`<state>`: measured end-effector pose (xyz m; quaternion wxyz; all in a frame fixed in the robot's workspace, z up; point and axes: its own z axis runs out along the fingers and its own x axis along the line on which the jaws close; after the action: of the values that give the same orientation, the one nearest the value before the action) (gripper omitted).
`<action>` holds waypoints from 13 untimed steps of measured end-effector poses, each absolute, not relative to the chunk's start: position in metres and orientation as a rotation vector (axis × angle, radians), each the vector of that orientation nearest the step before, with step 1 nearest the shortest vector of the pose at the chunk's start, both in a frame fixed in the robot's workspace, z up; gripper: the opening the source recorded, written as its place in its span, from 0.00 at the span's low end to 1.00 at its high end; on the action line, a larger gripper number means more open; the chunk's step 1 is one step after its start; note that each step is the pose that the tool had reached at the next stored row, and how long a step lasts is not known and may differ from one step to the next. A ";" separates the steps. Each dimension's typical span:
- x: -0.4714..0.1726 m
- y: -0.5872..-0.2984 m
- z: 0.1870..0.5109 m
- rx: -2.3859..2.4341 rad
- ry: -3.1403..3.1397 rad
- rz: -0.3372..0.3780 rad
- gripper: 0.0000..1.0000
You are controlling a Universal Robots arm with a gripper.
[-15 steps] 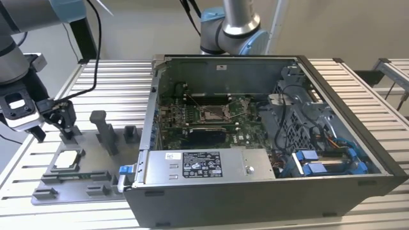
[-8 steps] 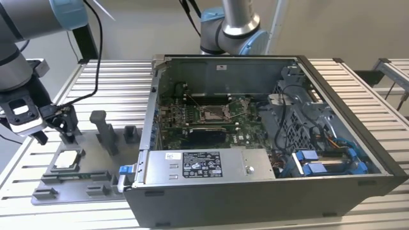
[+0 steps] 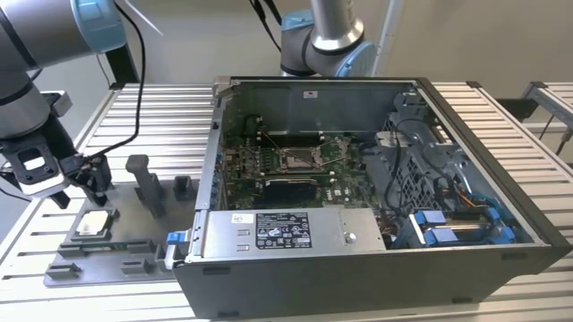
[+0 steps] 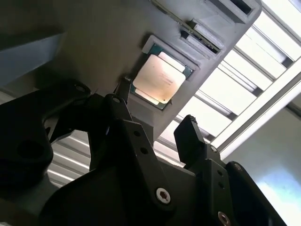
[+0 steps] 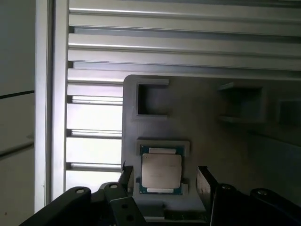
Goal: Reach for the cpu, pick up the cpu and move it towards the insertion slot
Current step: 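Pick up the cpu and move it towards the insertion slot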
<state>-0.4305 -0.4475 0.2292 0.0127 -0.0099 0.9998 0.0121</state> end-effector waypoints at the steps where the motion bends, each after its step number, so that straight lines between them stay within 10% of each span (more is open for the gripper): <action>1: -0.430 -0.448 0.228 -0.031 3.116 0.038 1.00; 13: -0.430 -0.453 0.212 -0.031 3.116 0.038 1.00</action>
<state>-0.4305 -0.4533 0.2122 0.0127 -0.0100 0.9998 0.0121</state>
